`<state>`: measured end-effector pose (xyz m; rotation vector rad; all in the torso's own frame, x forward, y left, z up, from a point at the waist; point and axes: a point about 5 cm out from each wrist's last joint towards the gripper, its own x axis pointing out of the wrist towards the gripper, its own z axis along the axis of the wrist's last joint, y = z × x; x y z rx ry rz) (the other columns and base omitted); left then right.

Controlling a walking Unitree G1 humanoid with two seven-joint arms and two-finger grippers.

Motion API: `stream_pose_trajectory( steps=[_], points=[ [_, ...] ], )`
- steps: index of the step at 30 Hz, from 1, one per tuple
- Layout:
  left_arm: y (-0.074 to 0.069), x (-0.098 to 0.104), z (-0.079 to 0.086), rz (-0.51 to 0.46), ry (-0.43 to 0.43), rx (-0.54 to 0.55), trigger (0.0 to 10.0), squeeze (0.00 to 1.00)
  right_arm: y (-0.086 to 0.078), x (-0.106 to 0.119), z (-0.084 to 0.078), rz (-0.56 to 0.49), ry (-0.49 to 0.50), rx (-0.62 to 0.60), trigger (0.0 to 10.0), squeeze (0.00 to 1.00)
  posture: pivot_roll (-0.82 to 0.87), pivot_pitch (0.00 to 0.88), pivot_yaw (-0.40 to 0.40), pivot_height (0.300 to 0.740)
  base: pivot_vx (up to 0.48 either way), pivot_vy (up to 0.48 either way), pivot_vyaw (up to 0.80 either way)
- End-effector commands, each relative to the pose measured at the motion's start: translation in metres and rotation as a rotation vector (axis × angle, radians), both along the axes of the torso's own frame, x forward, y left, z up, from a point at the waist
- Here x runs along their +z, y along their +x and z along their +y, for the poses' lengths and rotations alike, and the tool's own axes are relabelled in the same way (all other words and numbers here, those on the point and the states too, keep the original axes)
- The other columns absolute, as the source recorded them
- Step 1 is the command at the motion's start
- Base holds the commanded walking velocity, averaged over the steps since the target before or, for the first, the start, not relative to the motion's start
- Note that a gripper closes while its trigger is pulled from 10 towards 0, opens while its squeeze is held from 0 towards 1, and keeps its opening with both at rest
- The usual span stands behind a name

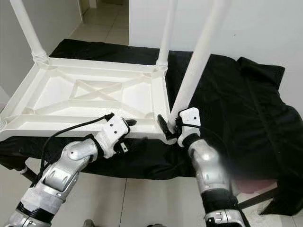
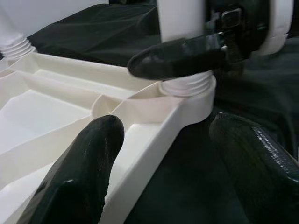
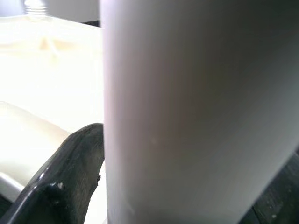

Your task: Building children table

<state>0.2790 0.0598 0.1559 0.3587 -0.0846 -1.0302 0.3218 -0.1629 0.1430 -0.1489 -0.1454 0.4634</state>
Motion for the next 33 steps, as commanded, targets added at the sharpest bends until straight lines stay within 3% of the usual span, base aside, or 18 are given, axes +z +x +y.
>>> stream_pose_trajectory(
  steps=[1,6,7,8,19,20,21,28,33],
  points=[
    [-0.005,-0.002,-0.005,0.022,0.009,-0.049,10.0,0.00,0.003,-0.002,-0.001,0.004,-0.025,0.031,10.0,0.00,0.02,0.064,-0.081,0.740,0.000,0.000,0.00],
    [-0.008,-0.002,-0.009,0.024,0.003,-0.055,10.0,0.00,0.007,-0.003,-0.004,0.013,-0.045,0.038,10.0,0.00,0.02,0.068,-0.083,0.740,0.000,0.000,0.00],
    [-0.010,-0.002,-0.011,0.028,-0.001,-0.062,10.0,0.00,0.008,-0.004,-0.004,0.019,-0.049,0.045,4.6,0.00,0.02,0.068,-0.081,0.740,0.000,0.000,0.00],
    [-0.013,-0.003,-0.013,0.031,-0.002,-0.069,10.0,0.00,0.009,-0.006,-0.005,0.028,-0.052,0.056,0.0,0.00,0.02,0.071,-0.081,0.740,0.000,0.000,0.00],
    [-0.014,-0.003,-0.015,0.027,-0.002,-0.061,10.0,0.00,0.008,-0.011,-0.011,0.052,-0.027,0.055,0.0,0.00,0.02,0.078,-0.084,0.740,0.000,0.000,0.00],
    [-0.014,-0.003,-0.015,0.027,-0.001,-0.061,10.0,0.00,0.008,-0.012,-0.012,0.055,-0.019,0.048,0.6,0.00,0.02,0.079,-0.083,0.740,0.000,0.000,0.00],
    [-0.014,-0.003,-0.015,0.027,-0.001,-0.060,10.0,0.00,0.008,-0.013,-0.012,0.056,-0.014,0.043,10.0,0.00,0.02,0.079,-0.083,0.740,0.000,0.000,0.00],
    [-0.014,-0.004,-0.016,0.035,-0.002,-0.054,10.0,0.00,0.011,-0.011,-0.018,0.053,0.030,-0.089,10.0,0.00,0.01,0.080,-0.082,0.740,0.000,0.000,0.00],
    [-0.010,-0.006,-0.012,0.039,-0.001,-0.032,10.0,0.00,0.008,-0.014,-0.010,0.052,0.054,-0.140,10.0,0.00,0.00,0.080,-0.082,0.740,0.000,0.000,0.00]
  ],
)
